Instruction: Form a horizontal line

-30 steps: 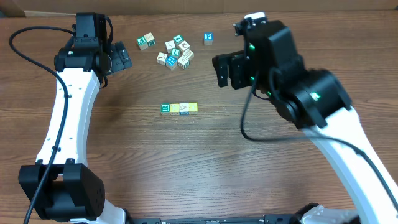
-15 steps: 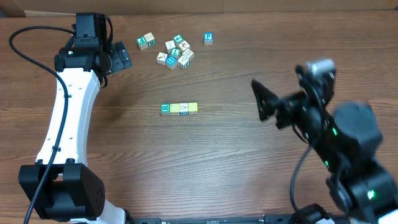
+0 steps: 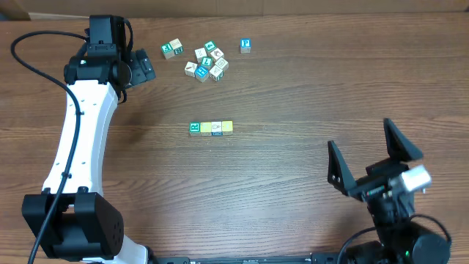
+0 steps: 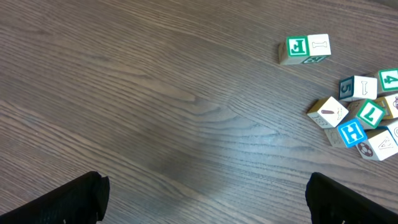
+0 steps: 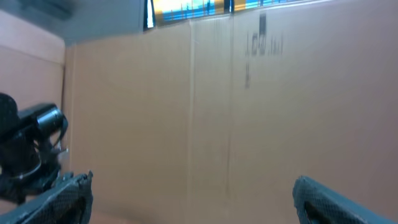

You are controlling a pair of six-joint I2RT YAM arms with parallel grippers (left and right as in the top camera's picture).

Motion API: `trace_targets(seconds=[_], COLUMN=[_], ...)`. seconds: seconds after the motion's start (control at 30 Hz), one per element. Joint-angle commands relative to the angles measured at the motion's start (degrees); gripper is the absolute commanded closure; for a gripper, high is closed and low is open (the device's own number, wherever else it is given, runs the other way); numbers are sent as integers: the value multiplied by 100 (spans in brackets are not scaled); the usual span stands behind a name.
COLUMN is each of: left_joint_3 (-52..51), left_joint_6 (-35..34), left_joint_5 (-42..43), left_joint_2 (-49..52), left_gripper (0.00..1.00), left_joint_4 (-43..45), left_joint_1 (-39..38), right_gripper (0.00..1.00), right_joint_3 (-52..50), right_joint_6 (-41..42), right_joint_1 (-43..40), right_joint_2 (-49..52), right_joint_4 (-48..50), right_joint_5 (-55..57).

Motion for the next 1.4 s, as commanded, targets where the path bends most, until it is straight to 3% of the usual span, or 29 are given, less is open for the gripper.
trace_targets(seconds=[0.0,0.23,0.63,0.87,1.37], left_joint_3=[11,11,11,11,11], left_joint_6=[22,22,22,22,22], left_joint_5=[-96,-96,-96,-96,-96], left_joint_2=[15,15,15,15,15], left_gripper=[0,0,0,0,0], left_joint_4=[11,11,11,11,11], left_joint_1=[-15,-15,-15,-15,-15], right_gripper=[0,0,0,0,0], right_joint_3=[-568,-1316,-1810,-1827,-1825], right_joint_6=[-46,-46,-44,-22,170], right_joint_1=[-92,-107,-138,-138,-138], right_joint_2=[-450,-1193,-1187,-1187,-1185], right_joint_4=[363,393,-337,-2107,-2096], right_joint_5=[-28,37,57,57,98])
